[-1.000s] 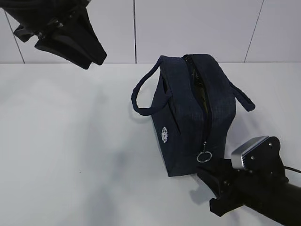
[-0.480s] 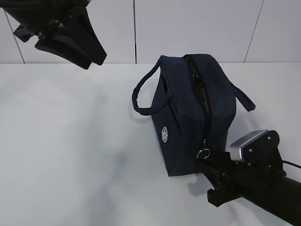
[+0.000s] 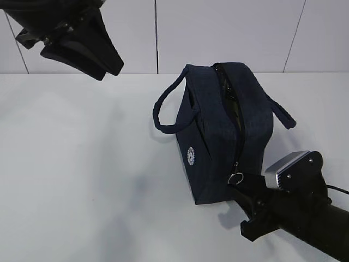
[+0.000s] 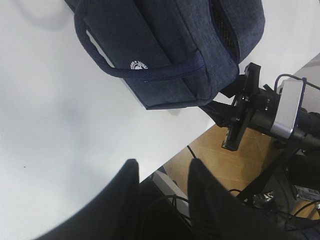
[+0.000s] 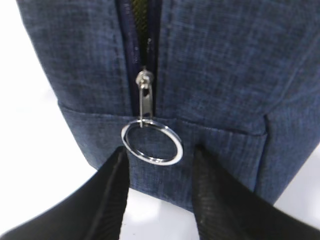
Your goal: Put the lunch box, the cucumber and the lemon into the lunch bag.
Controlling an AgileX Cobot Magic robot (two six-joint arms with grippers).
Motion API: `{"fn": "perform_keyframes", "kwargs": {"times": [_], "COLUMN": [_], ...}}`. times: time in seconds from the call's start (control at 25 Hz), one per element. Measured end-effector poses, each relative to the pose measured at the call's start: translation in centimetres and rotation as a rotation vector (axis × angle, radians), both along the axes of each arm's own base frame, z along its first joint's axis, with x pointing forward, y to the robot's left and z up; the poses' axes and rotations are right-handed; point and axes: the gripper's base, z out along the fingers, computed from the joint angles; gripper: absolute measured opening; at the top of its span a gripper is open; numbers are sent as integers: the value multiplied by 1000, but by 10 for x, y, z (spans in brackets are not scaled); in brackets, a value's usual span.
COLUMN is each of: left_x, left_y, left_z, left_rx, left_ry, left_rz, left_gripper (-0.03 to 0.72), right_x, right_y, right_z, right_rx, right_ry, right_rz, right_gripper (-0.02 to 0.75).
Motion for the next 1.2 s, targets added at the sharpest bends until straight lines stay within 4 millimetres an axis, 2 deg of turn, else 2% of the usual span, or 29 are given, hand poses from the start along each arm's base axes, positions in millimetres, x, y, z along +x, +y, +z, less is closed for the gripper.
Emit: {"fn": "perform_keyframes", "kwargs": {"times": [1.2], "left_x": [0], "left_y": [0], "left_z": [0], "left_rx": [0], "left_ry": [0], "left_rz": [0], "left_gripper": [237], "right_x": [-1], "right_y": [3], "right_z": [0], "right_rx": [-59], "right_ry": [-39], "right_rz": [67], "right_gripper": [334]}}
